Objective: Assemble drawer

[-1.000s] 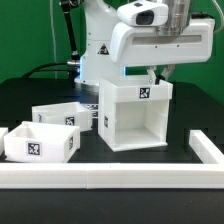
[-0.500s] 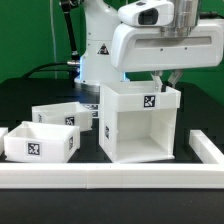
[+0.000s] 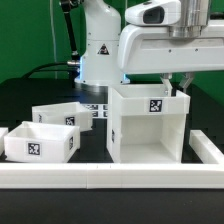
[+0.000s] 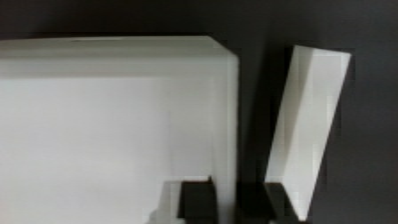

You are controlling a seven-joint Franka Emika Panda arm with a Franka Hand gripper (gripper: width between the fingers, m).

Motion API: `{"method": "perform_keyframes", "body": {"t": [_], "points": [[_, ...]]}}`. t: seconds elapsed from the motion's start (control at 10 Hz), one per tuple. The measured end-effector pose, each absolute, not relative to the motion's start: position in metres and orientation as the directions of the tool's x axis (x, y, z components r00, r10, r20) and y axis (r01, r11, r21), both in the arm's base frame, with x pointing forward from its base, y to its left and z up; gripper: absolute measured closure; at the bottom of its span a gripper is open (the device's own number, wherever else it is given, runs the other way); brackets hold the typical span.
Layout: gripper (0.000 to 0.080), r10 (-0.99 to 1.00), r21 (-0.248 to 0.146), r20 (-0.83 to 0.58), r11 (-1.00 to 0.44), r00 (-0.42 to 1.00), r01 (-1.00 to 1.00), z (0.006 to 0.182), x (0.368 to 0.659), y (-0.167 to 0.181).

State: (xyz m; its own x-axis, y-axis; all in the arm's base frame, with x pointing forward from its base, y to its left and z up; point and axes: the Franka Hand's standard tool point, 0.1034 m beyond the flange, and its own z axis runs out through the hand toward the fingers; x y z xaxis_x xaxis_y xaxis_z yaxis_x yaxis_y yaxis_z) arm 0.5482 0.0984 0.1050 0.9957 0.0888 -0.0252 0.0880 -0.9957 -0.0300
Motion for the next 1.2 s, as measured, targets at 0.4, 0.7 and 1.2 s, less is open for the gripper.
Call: {"method": "perform_keyframes", "body": {"t": [0.4, 0.7, 1.2], "points": [[0.0762, -0.167, -0.032, -0.038, -0.985, 0.985, -0.168, 0.105, 0.549, 0.102], [0.0762, -0.441, -0.050, -0.067, -0.894, 0.895, -0.445, 0.107, 0.561, 0.095], [0.0762, -0.672, -0.047, -0.090, -0.735, 0.735, -0.677, 0.107, 0.562, 0.095]]}}
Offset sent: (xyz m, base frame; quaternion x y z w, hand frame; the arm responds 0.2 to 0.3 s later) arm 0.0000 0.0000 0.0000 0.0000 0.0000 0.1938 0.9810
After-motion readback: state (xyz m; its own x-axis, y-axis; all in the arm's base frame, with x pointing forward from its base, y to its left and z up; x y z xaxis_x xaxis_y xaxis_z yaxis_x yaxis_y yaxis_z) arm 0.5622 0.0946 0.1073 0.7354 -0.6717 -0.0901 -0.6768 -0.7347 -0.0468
